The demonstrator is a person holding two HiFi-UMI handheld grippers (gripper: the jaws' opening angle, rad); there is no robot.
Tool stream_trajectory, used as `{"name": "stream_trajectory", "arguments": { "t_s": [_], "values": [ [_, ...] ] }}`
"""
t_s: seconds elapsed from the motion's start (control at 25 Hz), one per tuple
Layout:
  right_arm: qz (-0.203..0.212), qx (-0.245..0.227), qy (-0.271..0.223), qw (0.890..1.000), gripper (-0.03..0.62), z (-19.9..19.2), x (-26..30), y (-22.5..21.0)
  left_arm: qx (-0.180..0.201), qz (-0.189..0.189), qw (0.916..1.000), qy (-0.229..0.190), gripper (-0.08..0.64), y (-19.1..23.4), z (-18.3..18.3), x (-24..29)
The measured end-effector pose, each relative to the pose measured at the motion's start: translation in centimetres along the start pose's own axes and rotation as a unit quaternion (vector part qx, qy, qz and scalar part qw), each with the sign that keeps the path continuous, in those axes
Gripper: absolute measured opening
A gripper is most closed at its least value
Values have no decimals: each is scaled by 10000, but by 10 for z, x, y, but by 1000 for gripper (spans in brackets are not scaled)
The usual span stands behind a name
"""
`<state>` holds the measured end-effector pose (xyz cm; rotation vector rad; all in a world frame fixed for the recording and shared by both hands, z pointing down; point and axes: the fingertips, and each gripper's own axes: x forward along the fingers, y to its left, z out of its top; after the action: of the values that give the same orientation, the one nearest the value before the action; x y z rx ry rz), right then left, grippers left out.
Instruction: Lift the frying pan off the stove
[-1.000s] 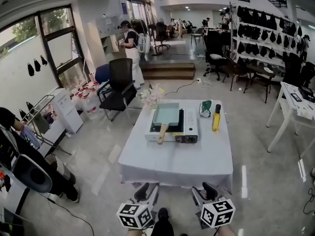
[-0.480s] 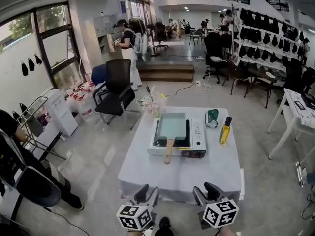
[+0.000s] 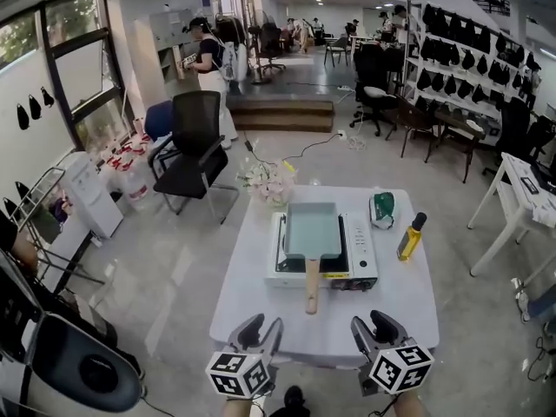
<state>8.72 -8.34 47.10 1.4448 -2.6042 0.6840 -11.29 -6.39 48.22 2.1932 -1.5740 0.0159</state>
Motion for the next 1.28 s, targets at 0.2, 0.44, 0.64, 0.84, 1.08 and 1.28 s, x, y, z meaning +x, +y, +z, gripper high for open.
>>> {"name": "stream_trajectory", "arguments": {
  "t_s": [0.2, 0.44, 0.64, 0.84, 1.08, 1.28],
  "values": [
    [-59, 316, -117, 9994, 187, 13, 26, 3, 17, -176, 9998, 39, 149, 24, 16, 23],
    [-68, 549, -176, 9983, 187, 21, 44, 13, 25, -373, 9992, 120, 149, 40, 25, 37],
    [35, 868, -173, 9961, 187, 27, 57, 20, -47, -535, 9984, 194, 149, 49, 29, 45],
    [100, 1009, -129, 9948, 187, 31, 64, 19, -61, -667, 9974, 251, 149, 47, 30, 56],
    [234, 1097, -79, 9937, 187, 31, 77, 24, -133, -665, 9973, 279, 149, 53, 32, 62],
    [375, 1134, -20, 9928, 187, 28, 90, 26, -96, -643, 9975, 278, 149, 60, 34, 69]
  ]
}}
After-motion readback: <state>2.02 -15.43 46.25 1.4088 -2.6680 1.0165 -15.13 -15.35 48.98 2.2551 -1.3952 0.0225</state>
